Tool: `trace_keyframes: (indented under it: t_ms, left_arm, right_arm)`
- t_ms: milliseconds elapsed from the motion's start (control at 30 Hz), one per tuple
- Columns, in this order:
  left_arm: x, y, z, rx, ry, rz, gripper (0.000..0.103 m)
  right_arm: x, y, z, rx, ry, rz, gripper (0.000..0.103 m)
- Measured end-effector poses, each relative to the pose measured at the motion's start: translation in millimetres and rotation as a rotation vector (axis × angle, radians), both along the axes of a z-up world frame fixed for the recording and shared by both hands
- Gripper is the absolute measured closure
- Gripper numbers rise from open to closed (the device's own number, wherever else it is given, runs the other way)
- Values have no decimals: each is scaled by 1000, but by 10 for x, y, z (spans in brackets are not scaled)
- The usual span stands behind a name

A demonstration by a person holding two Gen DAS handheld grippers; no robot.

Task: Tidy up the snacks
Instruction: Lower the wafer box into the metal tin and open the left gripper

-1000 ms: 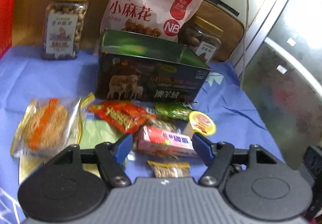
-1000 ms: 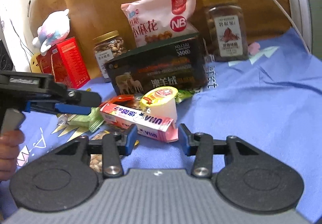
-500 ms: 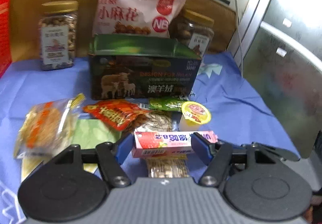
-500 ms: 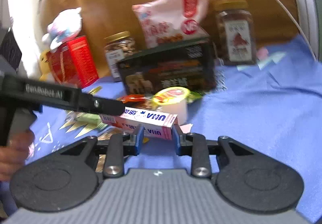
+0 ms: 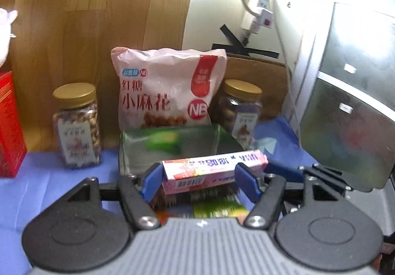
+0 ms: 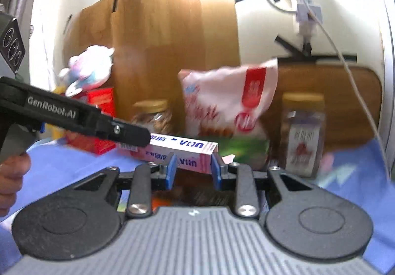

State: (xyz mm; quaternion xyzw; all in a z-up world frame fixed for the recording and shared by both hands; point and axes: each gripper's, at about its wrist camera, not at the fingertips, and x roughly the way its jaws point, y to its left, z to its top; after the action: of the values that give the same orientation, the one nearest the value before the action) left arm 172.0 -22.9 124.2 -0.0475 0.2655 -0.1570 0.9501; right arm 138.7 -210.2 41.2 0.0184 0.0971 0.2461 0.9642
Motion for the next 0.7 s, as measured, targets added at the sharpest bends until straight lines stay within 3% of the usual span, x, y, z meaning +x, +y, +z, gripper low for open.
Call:
trace_keyframes:
  t_ms: [233, 367, 400, 500, 533, 700]
  left_arm:
    - [700, -104, -285, -22, 109, 31, 38]
    - [933, -131, -399, -21, 128, 54, 39]
    - [972, -142, -421, -23, 134, 57, 39]
    - [989, -177, -471, -26, 136, 58, 36]
    - [963, -188, -468, -21, 127, 61, 32]
    - [703, -118, -361, -62, 92, 42, 32]
  right_arm:
    - [568, -16, -105, 2, -1, -78, 70]
    - [742, 18, -250, -28, 21, -97, 67]
    - [773, 14, -281, -31, 25, -102, 61]
    - [754, -40, -301, -8, 14, -107, 51]
    - [741, -64, -284, 5, 2, -111, 49]
    - [657, -274, -240, 85, 19, -129, 50]
